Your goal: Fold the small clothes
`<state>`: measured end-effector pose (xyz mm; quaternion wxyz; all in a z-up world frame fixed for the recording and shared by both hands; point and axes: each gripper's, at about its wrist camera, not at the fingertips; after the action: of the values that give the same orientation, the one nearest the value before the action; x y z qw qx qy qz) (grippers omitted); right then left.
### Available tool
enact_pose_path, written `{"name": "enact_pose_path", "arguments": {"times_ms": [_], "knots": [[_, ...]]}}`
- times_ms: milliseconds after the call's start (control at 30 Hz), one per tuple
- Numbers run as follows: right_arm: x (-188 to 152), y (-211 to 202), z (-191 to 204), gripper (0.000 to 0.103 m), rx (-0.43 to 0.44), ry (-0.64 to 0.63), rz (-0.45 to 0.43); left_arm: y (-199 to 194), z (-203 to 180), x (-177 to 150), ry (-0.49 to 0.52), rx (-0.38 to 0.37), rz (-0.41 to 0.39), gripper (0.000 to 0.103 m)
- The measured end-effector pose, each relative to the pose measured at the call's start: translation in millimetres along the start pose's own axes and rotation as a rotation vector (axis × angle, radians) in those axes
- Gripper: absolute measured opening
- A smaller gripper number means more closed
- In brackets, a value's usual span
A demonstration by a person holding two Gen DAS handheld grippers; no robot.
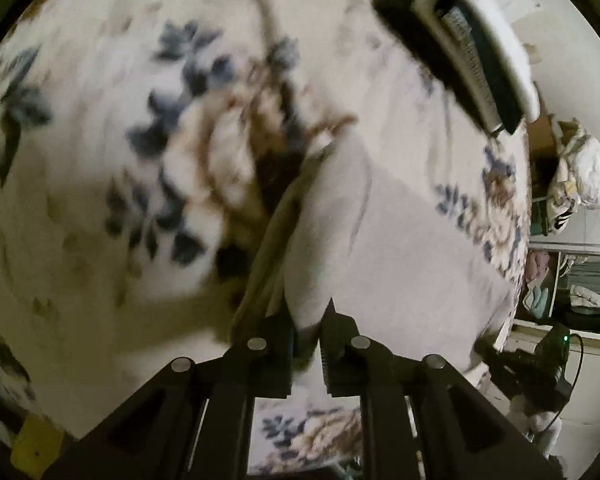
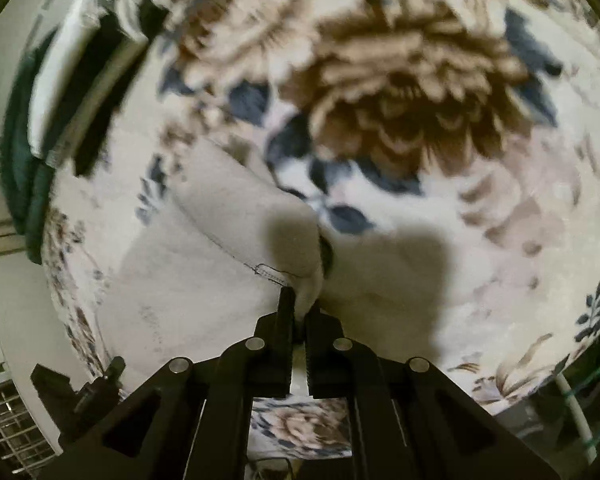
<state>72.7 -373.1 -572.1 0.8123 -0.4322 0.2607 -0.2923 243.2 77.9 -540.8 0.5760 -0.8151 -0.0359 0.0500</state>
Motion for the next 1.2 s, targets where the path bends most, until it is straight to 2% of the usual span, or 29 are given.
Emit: {"name": "enact_pose_path", "arguments": {"times_ms": [133,167,233,267,300,367,433,533,667,700,800,900,967,1200], "knots": [[-1.2,-19.2,7.9,0.034,-0.062,-0.034,-0.047,-38.7,-7.6,-7.9,0.049,0.022,-0.055,0.022],[-2.3,-29.1,12.5,0.038,-0.068,-0.050,-0.078,-46.4,-10.8,-7.9,0.059,0.031,-0.071,0.031],[-4.2,-45.4,22.3,0.039,-0.070,-0.083,-0.135,-65.9,-20.7,-1.3,0.084,0.050,-0.138,0.046],[-4.1,-56.5,30.9,0.039,-0.041,-0.112,-0.169,-69.9,-25.0,2.8,0.093,0.046,-0.166,0.053],[-3.0,-61.0,38.3,0.040,-0.015,-0.131,-0.186,-73.4,-31.0,9.1,0.103,0.035,-0.193,0.055],[2.7,-64.8,59.1,0.042,0.066,-0.193,-0.217,-71.4,-43.4,22.0,0.120,0.030,-0.234,0.056],[12.1,-53.7,76.5,0.043,0.106,-0.238,-0.210,-59.2,-56.5,34.8,0.142,0.031,-0.265,0.056],[28.7,-20.0,96.8,0.043,0.162,-0.264,-0.168,-22.1,-69.2,53.1,0.184,0.087,-0.261,0.056],[44.7,25.4,108.0,0.043,0.111,-0.295,-0.142,20.1,-59.3,65.5,0.194,0.187,-0.213,0.056],[47.0,31.1,104.5,0.043,0.084,-0.291,-0.150,23.7,-53.1,66.3,0.177,0.172,-0.202,0.057],[50.2,39.2,90.2,0.039,0.086,-0.261,-0.154,24.9,-34.3,64.6,0.113,0.119,-0.202,0.059],[50.9,42.3,81.1,0.028,0.071,-0.270,-0.159,26.3,-30.1,62.0,0.112,0.120,-0.202,0.059],[51.0,42.9,78.4,0.024,0.063,-0.277,-0.158,26.1,-32.3,62.1,0.121,0.127,-0.201,0.059],[49.1,42.2,87.0,0.025,0.029,-0.301,-0.155,22.8,-47.8,61.9,0.190,0.202,-0.219,0.059]]}}
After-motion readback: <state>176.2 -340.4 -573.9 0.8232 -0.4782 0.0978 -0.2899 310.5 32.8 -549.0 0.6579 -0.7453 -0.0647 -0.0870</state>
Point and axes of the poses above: each gripper's, at about its wrist camera, not at the fingertips, and y roughly the way its jaws point, z to its left, x to its top, and after that the axes turned 8 degrees about x, right-handed
